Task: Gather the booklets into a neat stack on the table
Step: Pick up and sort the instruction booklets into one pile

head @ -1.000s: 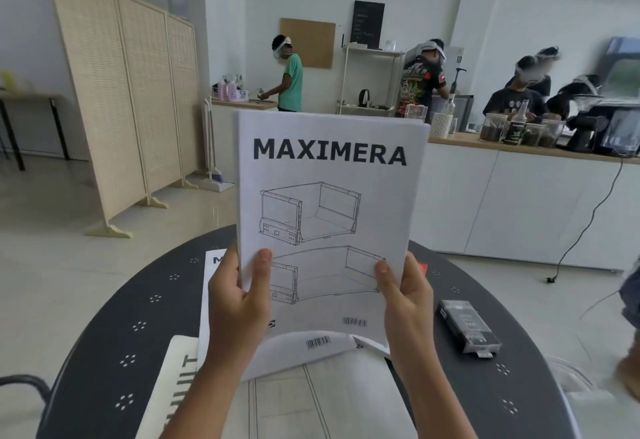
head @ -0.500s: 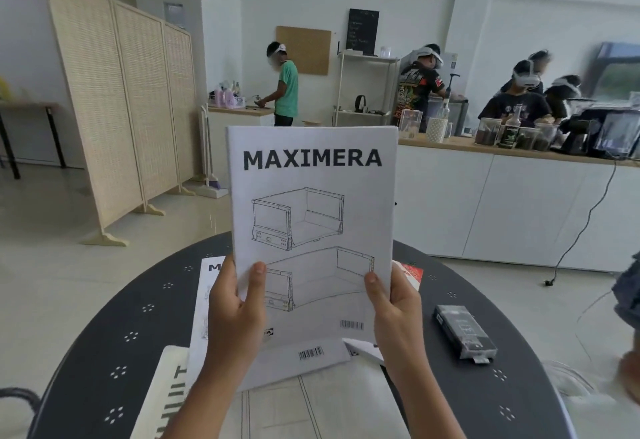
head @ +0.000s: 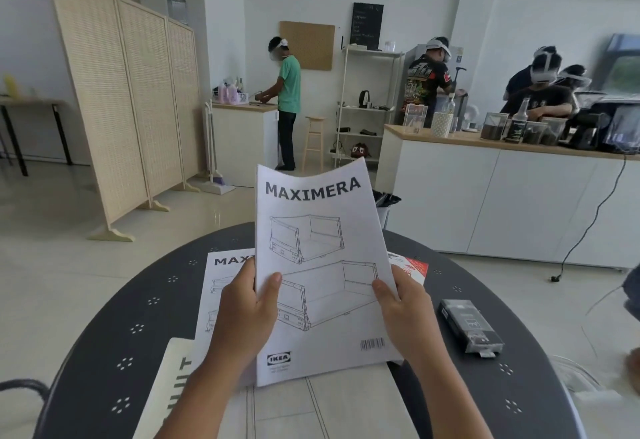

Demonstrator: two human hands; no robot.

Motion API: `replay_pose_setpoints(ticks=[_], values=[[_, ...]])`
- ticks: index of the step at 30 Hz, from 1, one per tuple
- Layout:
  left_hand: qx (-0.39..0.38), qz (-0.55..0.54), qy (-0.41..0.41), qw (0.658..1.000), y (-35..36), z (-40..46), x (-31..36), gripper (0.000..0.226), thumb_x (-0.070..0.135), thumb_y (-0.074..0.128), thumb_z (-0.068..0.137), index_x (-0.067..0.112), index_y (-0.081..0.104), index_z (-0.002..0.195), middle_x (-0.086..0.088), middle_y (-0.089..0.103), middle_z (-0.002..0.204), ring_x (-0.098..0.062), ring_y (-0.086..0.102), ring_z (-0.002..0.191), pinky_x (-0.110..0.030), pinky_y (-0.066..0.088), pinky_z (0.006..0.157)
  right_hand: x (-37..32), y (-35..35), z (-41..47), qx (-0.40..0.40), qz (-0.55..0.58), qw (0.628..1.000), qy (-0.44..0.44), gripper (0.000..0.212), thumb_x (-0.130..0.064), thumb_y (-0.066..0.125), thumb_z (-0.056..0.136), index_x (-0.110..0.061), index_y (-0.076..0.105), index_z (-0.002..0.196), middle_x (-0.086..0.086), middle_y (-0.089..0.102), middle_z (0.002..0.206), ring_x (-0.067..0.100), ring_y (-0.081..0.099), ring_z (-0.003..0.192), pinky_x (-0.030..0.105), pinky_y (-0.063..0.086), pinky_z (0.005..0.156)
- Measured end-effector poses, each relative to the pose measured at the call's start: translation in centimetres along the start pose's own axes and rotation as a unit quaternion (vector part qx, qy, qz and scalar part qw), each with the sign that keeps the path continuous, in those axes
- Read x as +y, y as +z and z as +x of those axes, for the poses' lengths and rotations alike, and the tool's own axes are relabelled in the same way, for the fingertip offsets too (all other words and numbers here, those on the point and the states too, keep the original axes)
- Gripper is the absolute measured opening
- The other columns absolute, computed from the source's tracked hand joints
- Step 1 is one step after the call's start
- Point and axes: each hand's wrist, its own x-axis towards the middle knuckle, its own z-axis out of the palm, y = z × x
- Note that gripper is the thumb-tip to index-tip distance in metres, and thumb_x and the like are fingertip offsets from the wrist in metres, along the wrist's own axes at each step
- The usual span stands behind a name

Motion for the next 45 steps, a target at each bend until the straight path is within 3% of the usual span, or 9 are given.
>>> replay_pose_setpoints(ticks=[4,10,15,19,23,33,38,41,45], values=[[-0.050,0.015,-0.026,0.998,-0.1,0.2,-0.2,0.023,0.022,0.050,0.100,0.027,0.056,0.122,0.020,0.065,0.105,-0.003,0.062,0.097,-0.014,0.043,0.071,0.3,-0.7,0.1,-0.029,0.000,0.998,0.058,0.019,-0.017,0.057,0.102,-0.025,0.074,0.100,-0.005,0.080,0.088,0.018,0.076,0.082,0.034,0.060,0.069],[-0.096,0.026,-0.079,0.992,-0.8,0.4,-0.2,0.024,0.023,0.047,0.100,0.027,0.060,0.121,0.010,0.070,0.105,-0.008,0.064,0.090,-0.025,0.046,0.067,1.0,-0.7,0.6,-0.064,0.059,0.988,0.126,0.024,-0.008,0.052,0.103,-0.016,0.072,0.112,0.003,0.082,0.095,0.027,0.079,0.085,0.039,0.063,0.074],[-0.013,0.127,-0.042,0.991,-1.3,0.5,-0.8,0.019,0.029,0.057,0.095,0.021,0.068,0.107,0.009,0.070,0.091,-0.017,0.066,0.087,-0.027,0.047,0.065,0.9,-0.3,0.4,-0.030,0.075,0.987,0.135,0.029,-0.008,0.051,0.102,-0.028,0.072,0.098,0.005,0.080,0.098,0.034,0.076,0.091,0.051,0.062,0.084],[0.018,0.317,-0.150,0.936,-2.5,0.7,-1.6,0.042,0.047,0.058,0.090,0.024,0.062,0.125,-0.005,0.054,0.135,-0.035,0.046,0.123,-0.049,0.039,0.096,0.5,-0.4,0.1,-0.016,0.080,0.985,0.152,0.032,-0.008,0.050,0.102,-0.029,0.070,0.090,0.006,0.079,0.095,0.035,0.076,0.087,0.052,0.062,0.083],[-0.041,0.378,-0.232,0.895,-3.0,0.8,-2.3,0.066,0.058,0.053,0.087,0.017,0.043,0.138,-0.012,0.051,0.138,-0.036,0.043,0.127,-0.049,0.035,0.101,0.3,-0.3,0.0,-0.014,0.063,0.984,0.164,0.027,-0.010,0.050,0.103,-0.027,0.070,0.096,0.005,0.077,0.094,0.031,0.075,0.082,0.047,0.062,0.080],[-0.006,0.203,-0.260,0.944,-2.7,1.2,-2.4,0.087,0.036,0.071,0.083,0.010,0.022,0.149,-0.005,0.063,0.133,-0.037,0.051,0.128,-0.053,0.032,0.106,0.3,-0.2,-0.1,-0.036,0.049,0.987,0.147,0.029,-0.009,0.049,0.103,-0.030,0.068,0.094,-0.003,0.076,0.089,0.020,0.072,0.072,0.029,0.055,0.059],[-0.008,0.020,-0.263,0.965,-2.6,1.1,-1.4,0.063,0.008,0.072,0.083,0.010,0.046,0.140,-0.003,0.071,0.108,-0.027,0.067,0.101,-0.048,0.050,0.094,0.4,-0.2,0.0,-0.038,0.047,0.988,0.145,0.029,-0.009,0.049,0.103,-0.030,0.068,0.096,-0.004,0.076,0.089,0.021,0.073,0.073,0.030,0.056,0.063],[-0.051,-0.042,-0.229,0.971,-2.6,0.9,-0.8,0.023,0.005,0.065,0.089,0.022,0.072,0.103,0.001,0.078,0.098,-0.021,0.073,0.089,-0.046,0.057,0.087,0.4,-0.2,0.0,-0.032,0.049,0.988,0.144,0.032,-0.009,0.050,0.102,-0.032,0.068,0.090,-0.003,0.076,0.089,0.022,0.072,0.075,0.033,0.057,0.069],[-0.140,-0.089,-0.223,0.961,-2.3,0.5,-0.2,0.041,0.001,0.056,0.095,0.039,0.067,0.103,0.008,0.077,0.101,-0.016,0.075,0.091,-0.036,0.060,0.075,0.5,-0.2,0.0,-0.014,0.070,0.987,0.146,0.029,-0.009,0.050,0.103,-0.029,0.070,0.102,0.000,0.078,0.094,0.025,0.074,0.079,0.034,0.057,0.068]])
